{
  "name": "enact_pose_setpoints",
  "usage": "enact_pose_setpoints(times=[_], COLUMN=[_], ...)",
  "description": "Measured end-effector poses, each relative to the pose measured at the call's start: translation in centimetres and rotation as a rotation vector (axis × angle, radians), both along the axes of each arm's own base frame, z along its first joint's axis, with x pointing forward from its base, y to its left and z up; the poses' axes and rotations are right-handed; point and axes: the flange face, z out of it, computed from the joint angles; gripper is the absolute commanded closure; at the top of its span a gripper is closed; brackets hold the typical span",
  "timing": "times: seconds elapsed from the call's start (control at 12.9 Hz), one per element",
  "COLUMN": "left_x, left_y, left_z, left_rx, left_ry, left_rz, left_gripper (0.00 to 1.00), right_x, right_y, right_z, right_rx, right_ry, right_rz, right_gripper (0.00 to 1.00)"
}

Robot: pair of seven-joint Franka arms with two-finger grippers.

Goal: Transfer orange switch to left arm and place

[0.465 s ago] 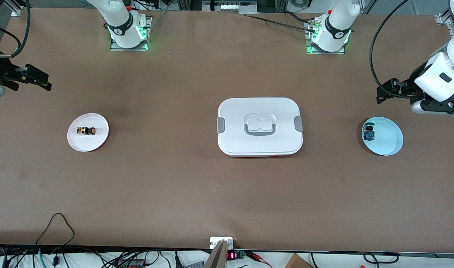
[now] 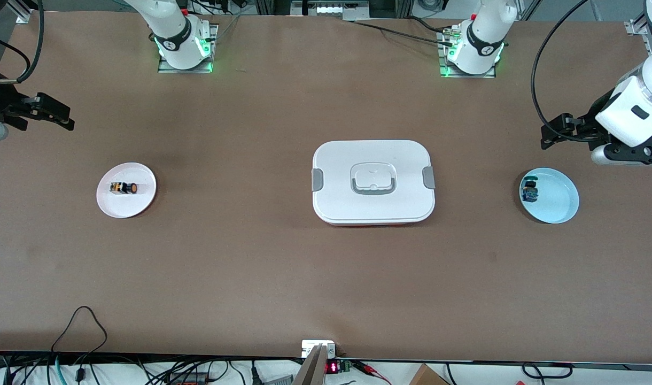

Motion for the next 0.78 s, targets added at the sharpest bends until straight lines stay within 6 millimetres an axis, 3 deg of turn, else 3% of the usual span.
enact_pose_setpoints(times=[0.39,0.78], left_x=[0.0,0.0], left_y=[0.0,0.0], left_z=[0.0,0.0], left_rx=[0.0,0.0], left_ry=[0.0,0.001], left_rz=[0.0,0.0], left_gripper=[0.0,0.0], right_x=[2.4,3.6], right_y=[0.2,0.1], right_z=[-4.6,-6.3], right_rx=[-0.006,-0.016], right_ry=[0.056,0.049], right_rz=[0.002,0.003], right_gripper=[0.0,0.0])
